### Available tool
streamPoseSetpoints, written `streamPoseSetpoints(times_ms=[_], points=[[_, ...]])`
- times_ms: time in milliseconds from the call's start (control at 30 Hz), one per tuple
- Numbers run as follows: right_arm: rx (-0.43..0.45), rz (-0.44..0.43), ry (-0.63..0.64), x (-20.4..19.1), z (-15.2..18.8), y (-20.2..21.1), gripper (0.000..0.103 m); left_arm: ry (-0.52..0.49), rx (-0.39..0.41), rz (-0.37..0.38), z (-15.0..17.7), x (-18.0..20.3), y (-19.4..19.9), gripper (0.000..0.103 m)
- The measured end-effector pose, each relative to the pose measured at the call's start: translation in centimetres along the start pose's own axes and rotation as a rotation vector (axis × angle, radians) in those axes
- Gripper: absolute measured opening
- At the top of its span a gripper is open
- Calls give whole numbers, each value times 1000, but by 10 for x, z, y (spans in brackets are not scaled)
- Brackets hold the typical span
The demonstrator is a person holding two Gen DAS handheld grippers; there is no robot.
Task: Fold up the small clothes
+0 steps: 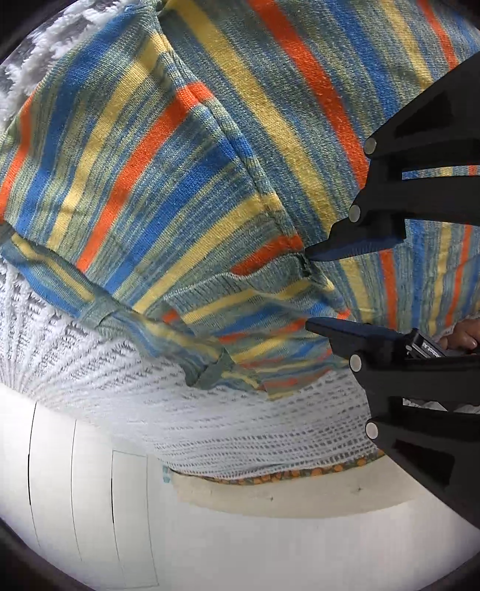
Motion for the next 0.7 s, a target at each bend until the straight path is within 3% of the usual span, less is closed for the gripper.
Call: streamPoseSetpoints(times_ms=[33, 67, 200, 267, 367, 433, 500, 533, 567, 700], points=[[9, 25, -9, 1, -1, -3, 21, 2, 0, 1, 0, 0, 0, 89], [18, 46, -9, 1, 0, -6, 6, 4, 1, 2, 1, 0, 0, 90], [72, 71, 22, 3, 12, 10, 4, 13, 4, 7, 5, -3, 5, 90], [105, 129, 28, 9, 17, 15, 4, 12, -1, 6, 7, -3, 4, 90], [81, 162, 25, 18, 16, 3, 4, 18, -9, -4, 9, -2, 9, 90], [101, 154, 30, 17, 9, 7, 12, 26, -5, -1, 16, -3, 21, 90], [152, 168, 78, 12, 12, 24, 50, 44, 5, 2, 30, -3, 40, 90], [181, 167, 109, 11, 16, 36, 60, 53, 10, 12, 41, -2, 51, 90], [215, 167, 142, 9, 22, 48, 66, 57, 19, 25, 52, 1, 62, 90], [262, 154, 385, 11, 74, 90, 66, 28, 60, 95, 111, 32, 106, 92]])
Point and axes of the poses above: each gripper's, at about its wrist camera, not at the fingertips, and y roughly against the way its jaws point, x to its right, z to its underside, the point moved 1 cm from there along -y, roughly the way its jaws point, and after that the axes turned 7 degrees about z, right-handed, at the moved point
